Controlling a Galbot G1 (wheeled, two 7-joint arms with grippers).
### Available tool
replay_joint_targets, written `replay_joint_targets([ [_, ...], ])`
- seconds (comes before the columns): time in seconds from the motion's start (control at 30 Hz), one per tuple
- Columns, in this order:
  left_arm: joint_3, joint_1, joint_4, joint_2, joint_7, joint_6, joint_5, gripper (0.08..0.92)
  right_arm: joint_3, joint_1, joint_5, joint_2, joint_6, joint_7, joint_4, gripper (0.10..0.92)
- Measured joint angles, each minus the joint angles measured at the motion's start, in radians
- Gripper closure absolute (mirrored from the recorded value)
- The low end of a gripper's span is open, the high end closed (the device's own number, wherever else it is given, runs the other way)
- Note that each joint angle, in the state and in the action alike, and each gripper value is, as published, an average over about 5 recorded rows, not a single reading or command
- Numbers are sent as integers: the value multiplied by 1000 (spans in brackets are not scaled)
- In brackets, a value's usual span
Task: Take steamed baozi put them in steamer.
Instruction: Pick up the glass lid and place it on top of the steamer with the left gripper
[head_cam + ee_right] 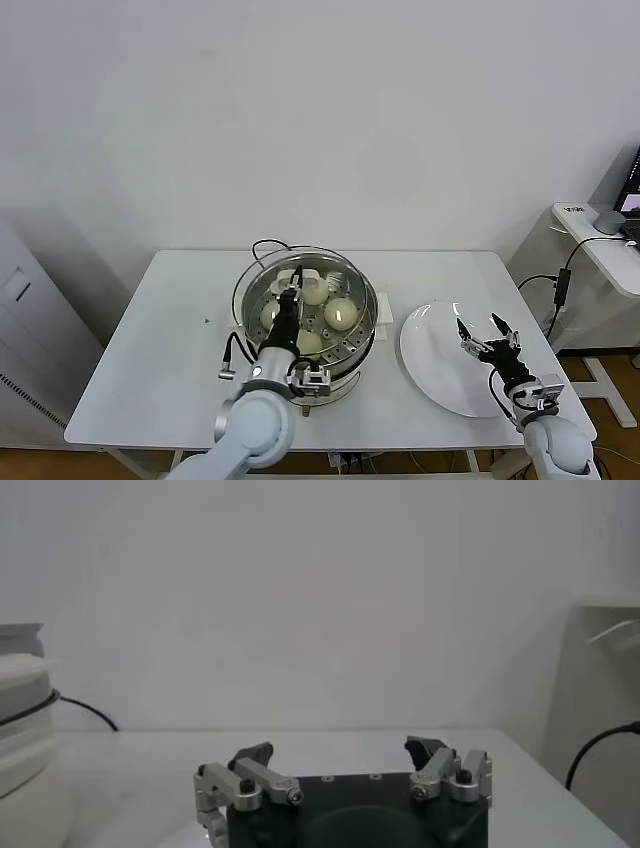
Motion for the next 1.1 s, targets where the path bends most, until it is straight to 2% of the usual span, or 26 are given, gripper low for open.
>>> replay_joint_targets([
  [1.1,25,4,84,-38,-39,-32,18,895,11,-4,3,-1,7,-9,-12,203],
])
